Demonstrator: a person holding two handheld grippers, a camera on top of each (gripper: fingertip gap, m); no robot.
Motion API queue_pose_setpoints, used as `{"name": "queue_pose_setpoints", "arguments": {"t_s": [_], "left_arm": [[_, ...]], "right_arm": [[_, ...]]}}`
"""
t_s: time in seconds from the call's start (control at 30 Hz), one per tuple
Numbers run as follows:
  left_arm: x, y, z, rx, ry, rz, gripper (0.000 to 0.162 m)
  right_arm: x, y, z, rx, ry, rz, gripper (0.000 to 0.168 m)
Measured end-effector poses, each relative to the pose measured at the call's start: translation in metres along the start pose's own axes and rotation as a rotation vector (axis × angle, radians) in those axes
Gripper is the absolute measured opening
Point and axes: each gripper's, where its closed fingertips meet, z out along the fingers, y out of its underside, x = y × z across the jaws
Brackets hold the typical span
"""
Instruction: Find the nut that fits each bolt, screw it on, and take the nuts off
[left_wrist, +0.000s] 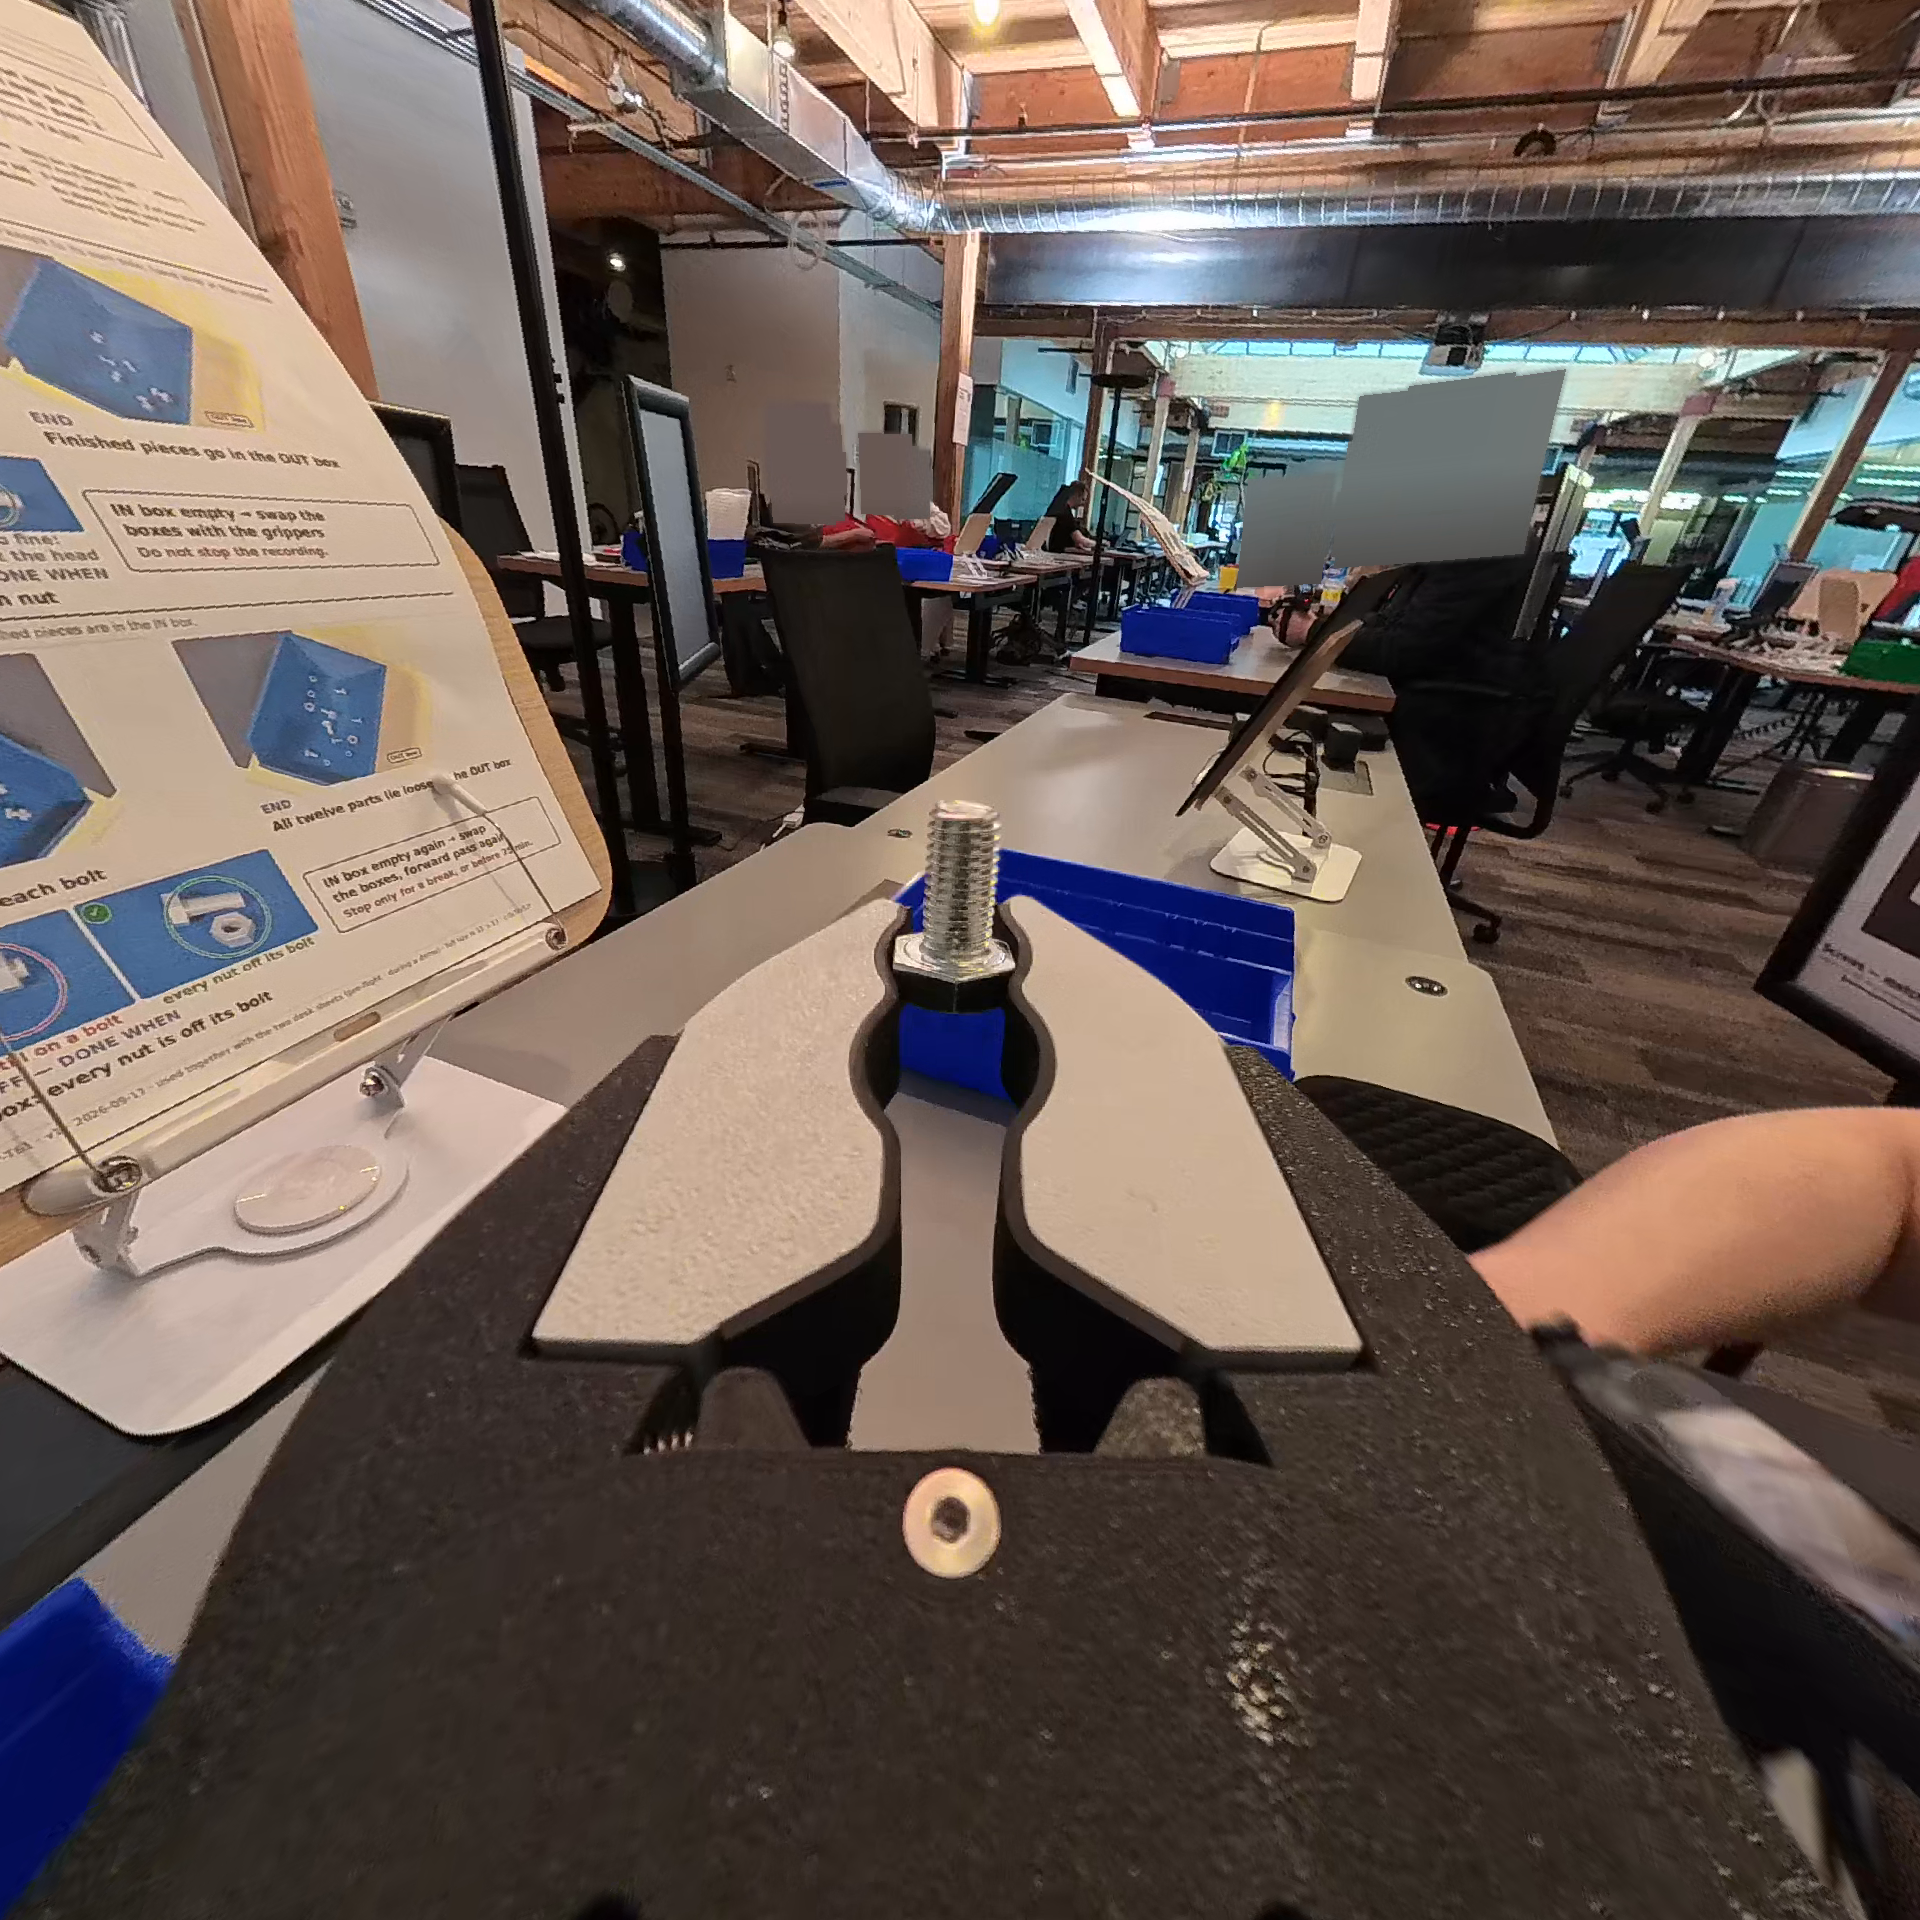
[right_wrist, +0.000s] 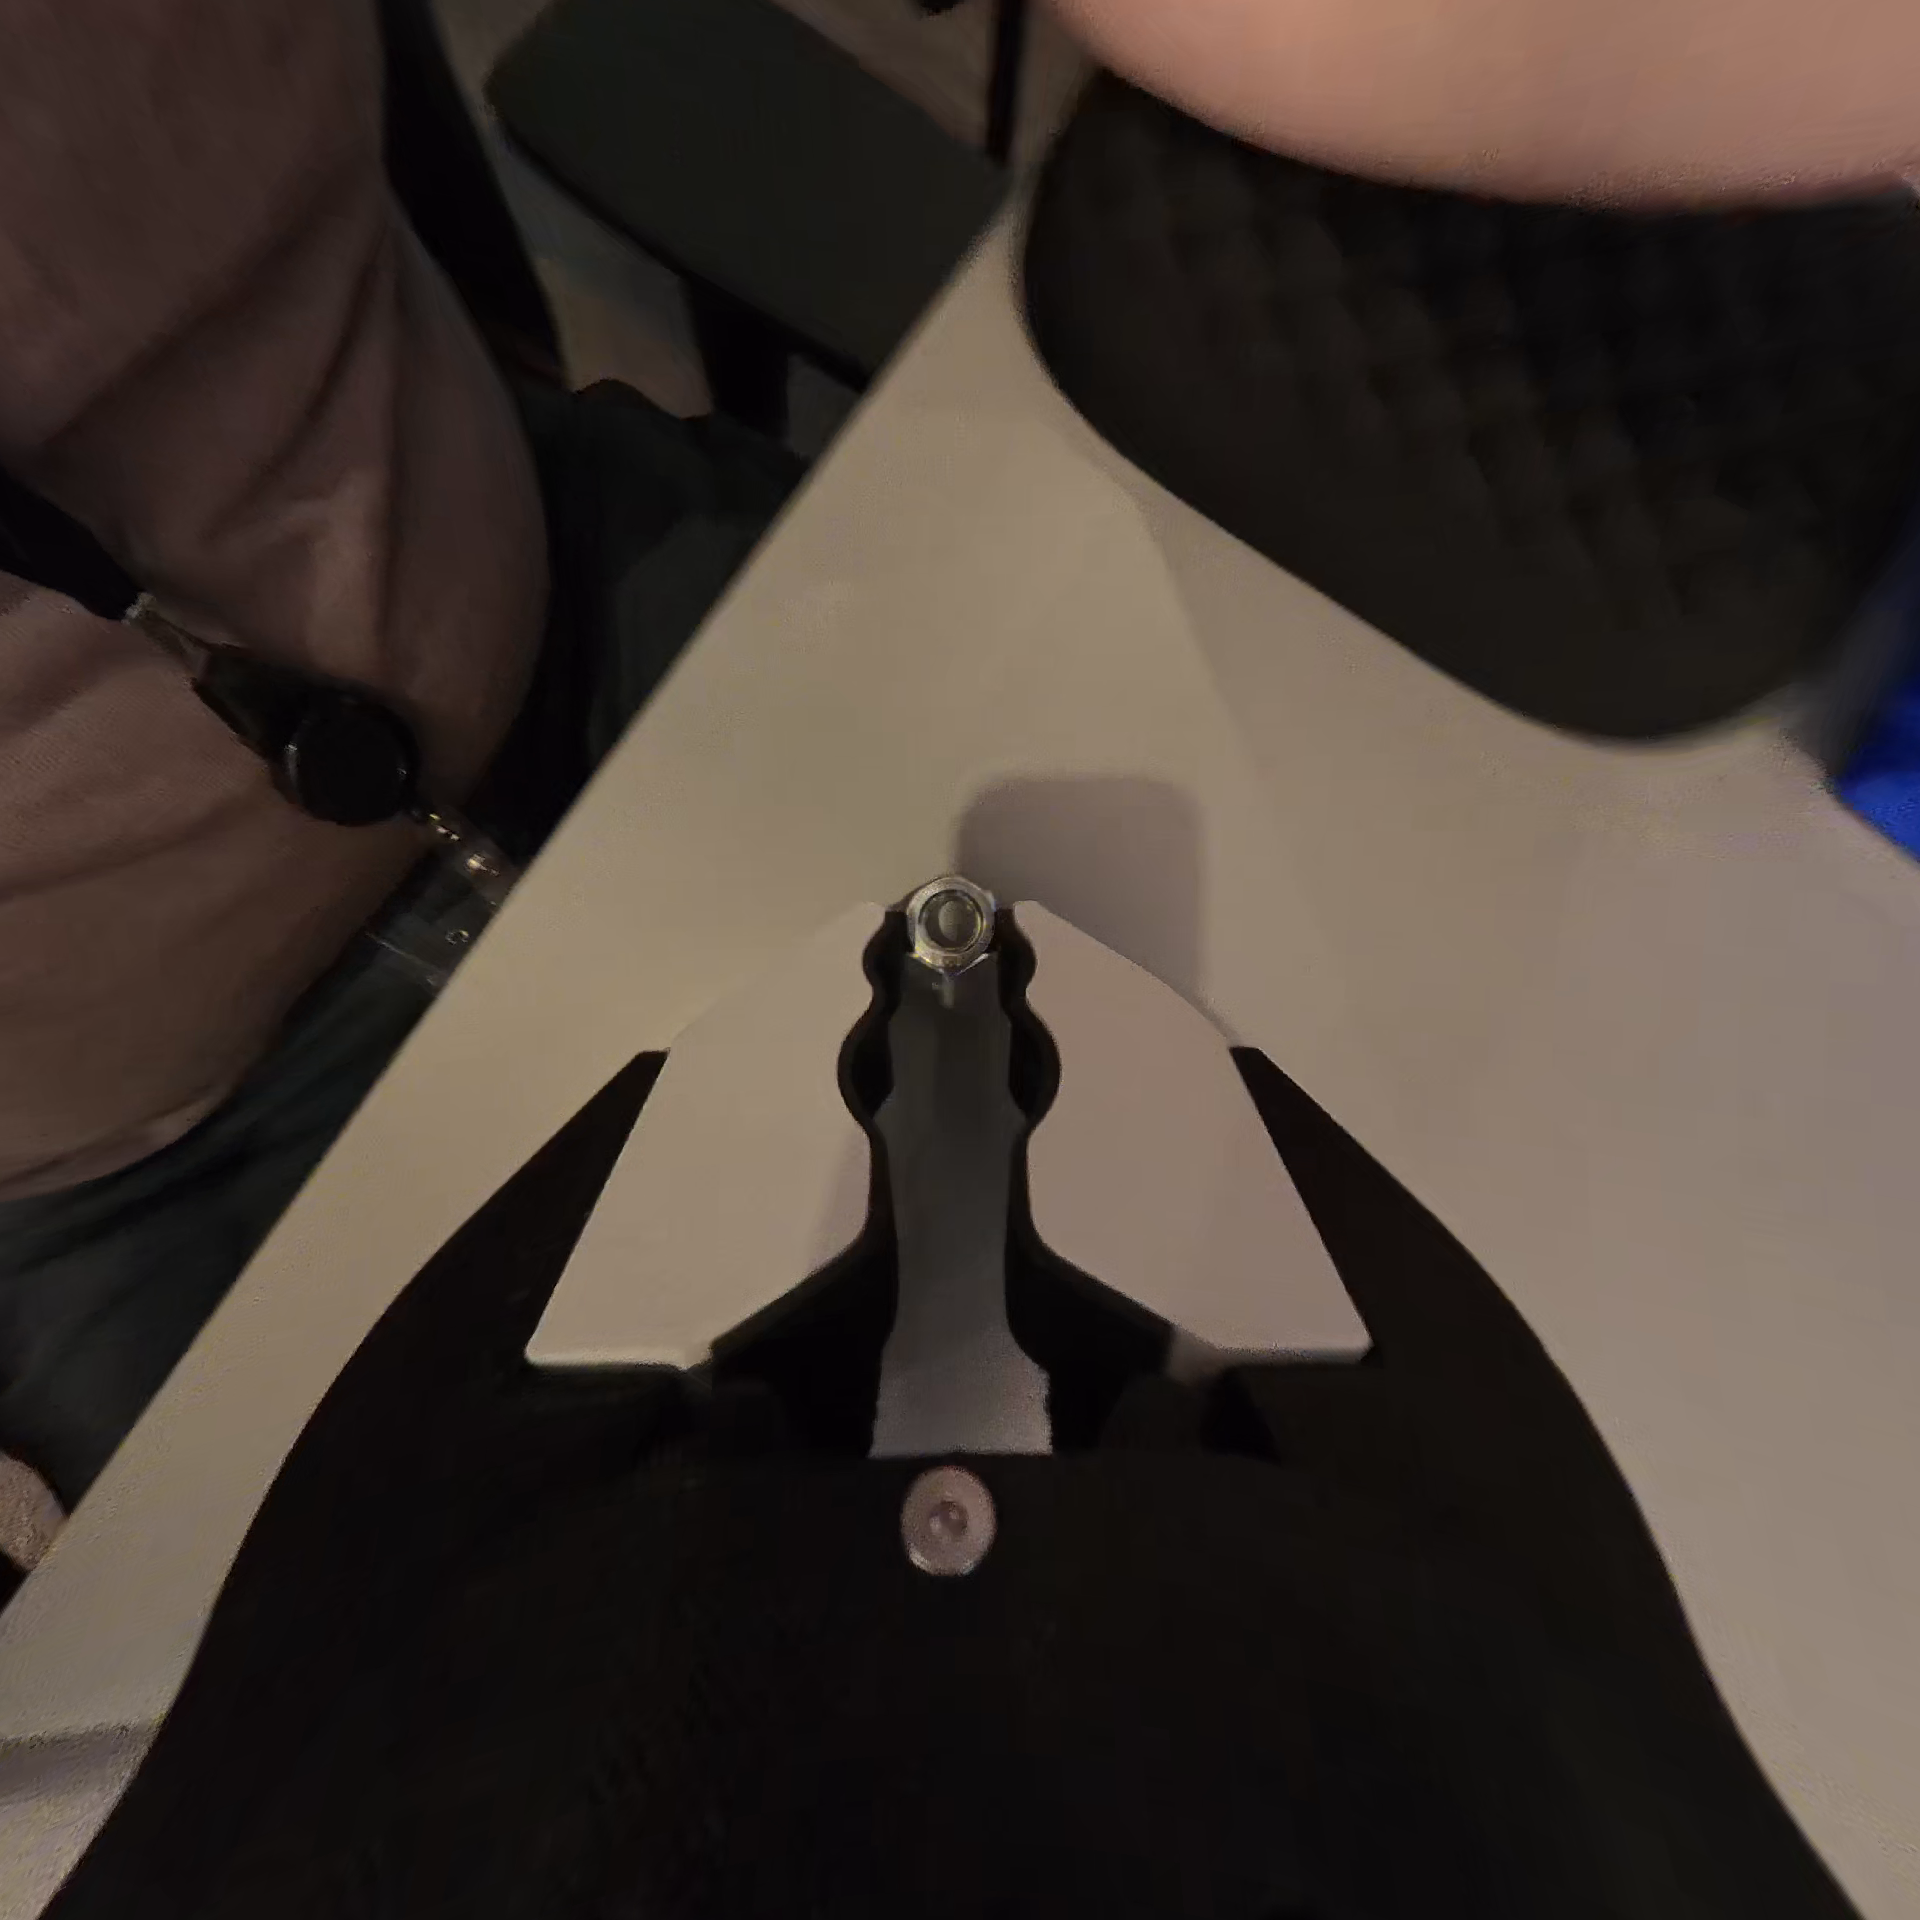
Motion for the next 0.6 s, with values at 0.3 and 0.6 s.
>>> {"name": "queue_pose_setpoints", "arguments": {"t_s": [0.3,0.6], "left_arm": [[0.023,0.009,0.015,-0.031,0.071,0.027,0.014],[0.061,0.026,0.041,-0.042,0.205,0.07,0.014]], "right_arm": [[0.051,0.03,-0.135,0.143,0.358,0.162,0.018],[0.073,-0.048,-0.333,0.42,0.58,0.14,0.018]]}}
